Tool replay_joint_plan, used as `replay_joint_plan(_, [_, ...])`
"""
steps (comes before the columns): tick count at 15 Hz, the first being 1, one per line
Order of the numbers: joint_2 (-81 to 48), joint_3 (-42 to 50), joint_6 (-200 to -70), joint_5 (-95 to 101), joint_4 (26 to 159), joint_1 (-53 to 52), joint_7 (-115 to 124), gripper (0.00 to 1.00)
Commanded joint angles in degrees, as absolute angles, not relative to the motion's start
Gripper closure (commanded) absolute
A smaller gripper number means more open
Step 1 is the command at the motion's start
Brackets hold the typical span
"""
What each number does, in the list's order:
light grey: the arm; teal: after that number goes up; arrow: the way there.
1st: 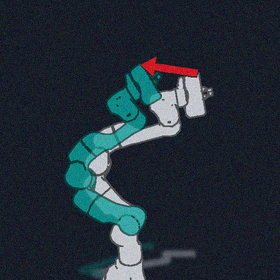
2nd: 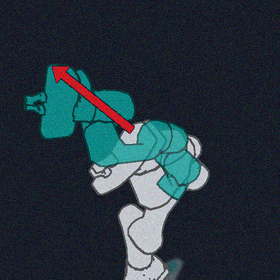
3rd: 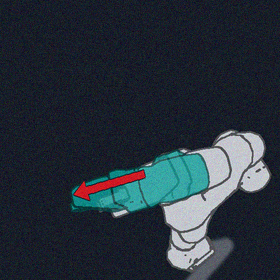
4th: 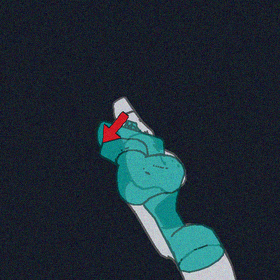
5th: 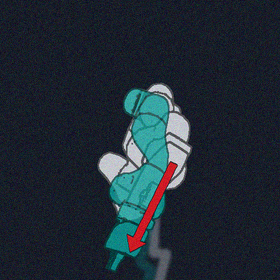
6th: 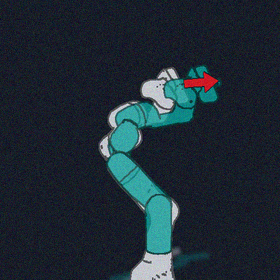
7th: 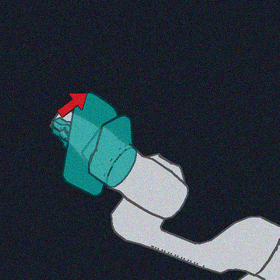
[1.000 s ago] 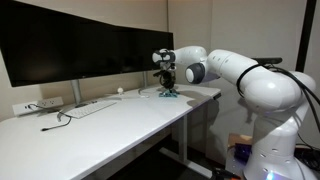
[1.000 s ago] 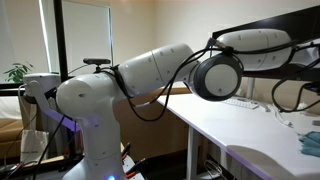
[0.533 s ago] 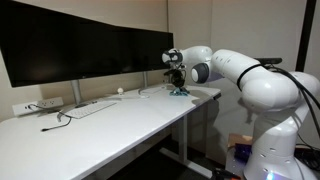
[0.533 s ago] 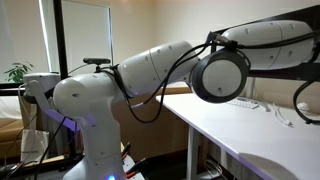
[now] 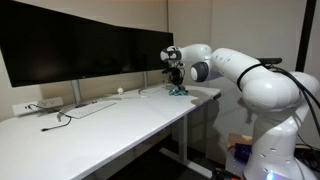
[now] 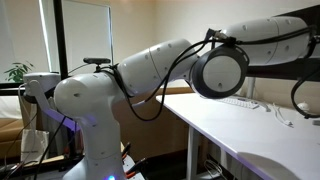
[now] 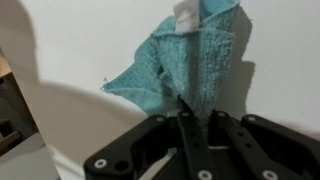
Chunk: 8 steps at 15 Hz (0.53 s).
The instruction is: Use the blue towel to wipe the desk
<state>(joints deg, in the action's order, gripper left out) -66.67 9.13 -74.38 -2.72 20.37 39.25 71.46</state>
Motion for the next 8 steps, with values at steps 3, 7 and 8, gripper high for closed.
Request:
replay_joint_plan(3, [-67.47,9.84,-75.44,-0.80,22.39,37.98,70.43,0.93])
replay_joint_plan(7, [-68.30,9.64,-79.26,-0.66,21.23,37.09,71.61,0.93])
replay_joint_plan(8, [-68.44,9.67,-80.83,-0.74,21.08,37.07,71.70,0.93])
